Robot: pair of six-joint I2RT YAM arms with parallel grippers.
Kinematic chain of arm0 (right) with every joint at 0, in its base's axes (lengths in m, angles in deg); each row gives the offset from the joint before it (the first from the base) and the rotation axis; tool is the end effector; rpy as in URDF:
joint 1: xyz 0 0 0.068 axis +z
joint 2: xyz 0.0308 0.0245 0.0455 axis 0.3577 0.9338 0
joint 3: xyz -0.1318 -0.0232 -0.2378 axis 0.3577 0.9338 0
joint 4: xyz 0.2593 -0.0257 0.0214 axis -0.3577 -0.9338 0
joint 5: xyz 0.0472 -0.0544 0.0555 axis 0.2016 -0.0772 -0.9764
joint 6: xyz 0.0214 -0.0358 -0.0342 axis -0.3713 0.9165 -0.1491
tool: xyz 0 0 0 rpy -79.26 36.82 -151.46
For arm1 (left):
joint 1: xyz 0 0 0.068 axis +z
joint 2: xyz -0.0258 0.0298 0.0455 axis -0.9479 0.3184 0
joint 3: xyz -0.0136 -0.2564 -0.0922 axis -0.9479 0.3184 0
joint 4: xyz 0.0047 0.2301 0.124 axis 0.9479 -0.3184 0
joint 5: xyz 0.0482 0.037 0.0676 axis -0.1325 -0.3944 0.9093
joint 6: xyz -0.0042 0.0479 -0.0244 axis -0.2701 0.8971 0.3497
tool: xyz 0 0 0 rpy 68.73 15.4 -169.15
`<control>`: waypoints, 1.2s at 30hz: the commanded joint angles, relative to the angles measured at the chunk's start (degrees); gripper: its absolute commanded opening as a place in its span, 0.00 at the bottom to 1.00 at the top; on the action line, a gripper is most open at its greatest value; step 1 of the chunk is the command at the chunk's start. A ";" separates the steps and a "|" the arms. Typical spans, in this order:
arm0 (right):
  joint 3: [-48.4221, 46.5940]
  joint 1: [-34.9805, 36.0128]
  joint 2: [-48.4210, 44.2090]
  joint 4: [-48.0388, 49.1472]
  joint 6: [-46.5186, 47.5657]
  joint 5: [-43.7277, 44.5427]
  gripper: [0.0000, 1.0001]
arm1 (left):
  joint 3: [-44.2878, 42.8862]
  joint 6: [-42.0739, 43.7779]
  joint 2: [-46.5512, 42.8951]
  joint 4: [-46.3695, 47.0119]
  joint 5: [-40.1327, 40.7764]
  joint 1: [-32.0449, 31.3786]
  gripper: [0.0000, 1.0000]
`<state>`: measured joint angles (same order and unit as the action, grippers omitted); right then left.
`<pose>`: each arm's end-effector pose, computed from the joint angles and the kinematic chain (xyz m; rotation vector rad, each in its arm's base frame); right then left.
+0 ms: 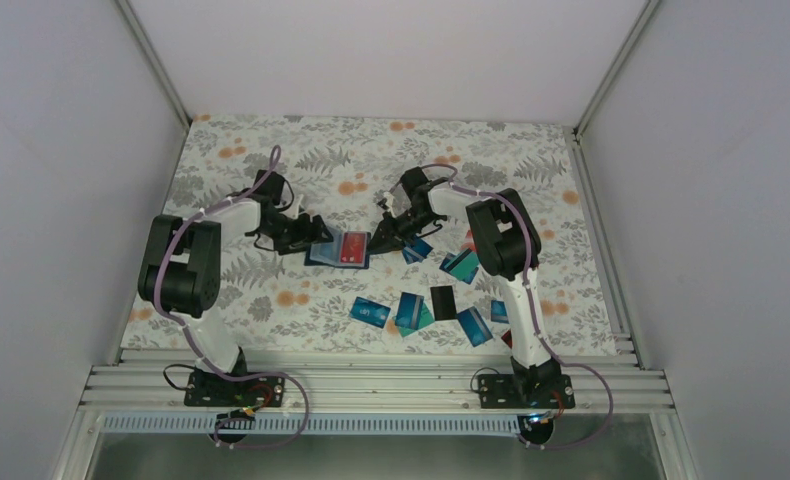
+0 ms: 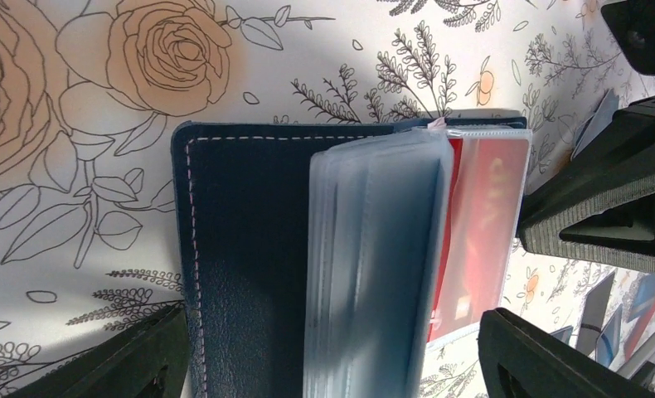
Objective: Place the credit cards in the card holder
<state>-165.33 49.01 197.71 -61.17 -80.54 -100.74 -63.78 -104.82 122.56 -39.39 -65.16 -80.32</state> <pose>0.3748 0.2325 0.0950 0.3136 -2.5773 -1.3047 0.3179 -0.0689 0.1483 -0.0921 2.8595 -0.9014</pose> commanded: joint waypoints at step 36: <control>-1.64 0.41 5.65 0.29 -1.98 9.61 0.08 | -13.03 -1.13 -0.06 -7.02 -10.89 -6.58 0.82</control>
<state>-167.21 49.06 198.74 -62.02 -81.98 -100.76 -74.88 -105.71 121.32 -45.49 -73.68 -85.21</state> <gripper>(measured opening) 0.082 0.824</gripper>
